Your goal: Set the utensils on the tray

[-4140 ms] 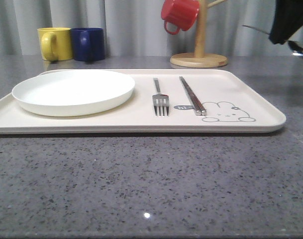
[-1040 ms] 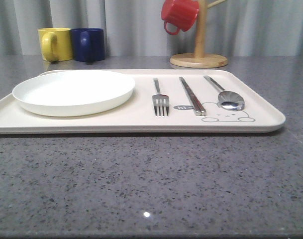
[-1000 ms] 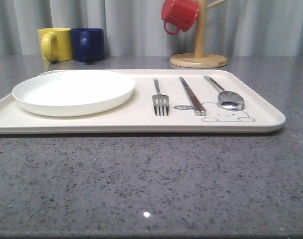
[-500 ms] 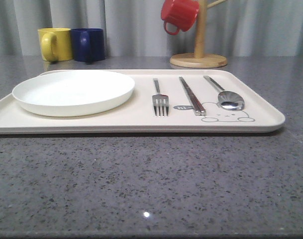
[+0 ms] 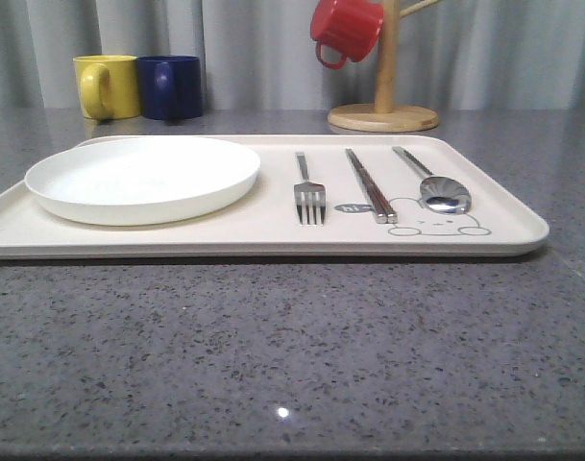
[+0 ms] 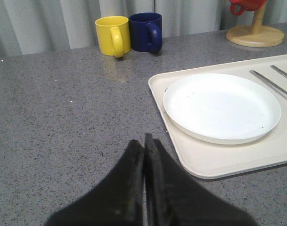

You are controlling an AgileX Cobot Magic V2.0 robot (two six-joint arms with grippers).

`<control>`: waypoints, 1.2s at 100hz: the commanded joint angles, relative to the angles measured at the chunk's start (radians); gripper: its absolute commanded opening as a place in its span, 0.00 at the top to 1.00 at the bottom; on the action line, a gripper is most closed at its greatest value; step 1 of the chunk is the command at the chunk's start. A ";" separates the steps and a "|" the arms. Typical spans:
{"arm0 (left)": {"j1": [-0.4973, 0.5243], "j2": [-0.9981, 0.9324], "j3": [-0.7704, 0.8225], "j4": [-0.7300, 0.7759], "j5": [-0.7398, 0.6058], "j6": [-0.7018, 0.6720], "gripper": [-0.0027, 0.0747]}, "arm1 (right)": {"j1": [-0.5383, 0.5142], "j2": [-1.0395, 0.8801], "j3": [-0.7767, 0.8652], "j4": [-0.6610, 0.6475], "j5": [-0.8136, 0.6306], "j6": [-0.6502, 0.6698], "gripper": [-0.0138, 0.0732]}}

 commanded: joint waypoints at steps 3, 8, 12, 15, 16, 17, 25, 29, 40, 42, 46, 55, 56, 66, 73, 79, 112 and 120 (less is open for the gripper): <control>-0.005 0.014 -0.023 -0.011 -0.077 -0.008 0.99 | -0.004 -0.022 0.005 -0.014 -0.056 -0.010 0.93; -0.005 0.014 -0.023 -0.011 -0.077 -0.008 0.99 | -0.004 -0.022 0.005 -0.014 -0.056 -0.010 0.93; -0.005 0.014 -0.023 -0.011 -0.077 -0.008 0.99 | -0.004 -0.022 0.005 -0.014 -0.056 -0.010 0.93; -0.005 0.014 -0.023 -0.011 -0.077 -0.008 0.99 | -0.004 -0.022 0.005 -0.014 -0.056 -0.010 0.93; -0.005 0.014 -0.023 -0.011 -0.077 -0.008 0.99 | -0.004 -0.022 0.005 -0.014 -0.056 -0.010 0.93; -0.005 0.014 -0.023 -0.011 -0.077 -0.008 0.99 | -0.004 -0.022 0.005 -0.014 -0.056 -0.010 0.93; -0.005 0.014 -0.023 -0.011 -0.077 -0.008 0.99 | -0.004 -0.021 0.004 -0.014 -0.056 -0.010 0.93; -0.005 0.014 -0.023 -0.011 -0.077 -0.008 0.99 | -0.004 -0.021 0.004 -0.014 -0.057 -0.010 0.93; -0.005 0.014 -0.023 -0.011 -0.077 -0.008 0.99 | -0.004 -0.021 0.004 -0.014 -0.057 -0.010 0.93; -0.005 0.014 -0.023 -0.011 -0.077 -0.008 0.99 | -0.004 -0.021 0.004 -0.014 -0.057 -0.010 0.93; -0.005 0.014 -0.023 -0.011 -0.077 -0.008 0.99 | -0.004 -0.021 0.004 -0.014 -0.057 -0.010 0.93; -0.005 0.014 -0.023 -0.011 -0.077 -0.008 0.99 | -0.004 -0.021 0.004 -0.014 -0.057 -0.010 0.93; -0.005 0.014 -0.023 -0.011 -0.077 -0.008 0.99 | -0.004 -0.021 0.004 -0.014 -0.057 -0.010 0.93; -0.005 0.014 -0.023 -0.011 -0.077 -0.008 0.99 | -0.004 -0.021 0.004 -0.014 -0.057 -0.010 0.93; -0.005 0.014 -0.023 -0.011 -0.077 -0.008 0.99 | -0.004 -0.021 0.004 -0.014 -0.057 -0.010 0.93; -0.005 0.014 -0.023 -0.011 -0.077 -0.008 0.99 | -0.004 -0.021 0.004 -0.014 -0.057 -0.010 0.93; 0.009 0.004 0.024 0.121 -0.214 -0.079 0.99 | -0.004 -0.021 0.004 -0.014 -0.057 -0.010 0.93; 0.034 -0.012 0.090 0.192 -0.302 -0.239 0.99 | -0.004 -0.021 0.004 -0.014 -0.057 -0.010 0.93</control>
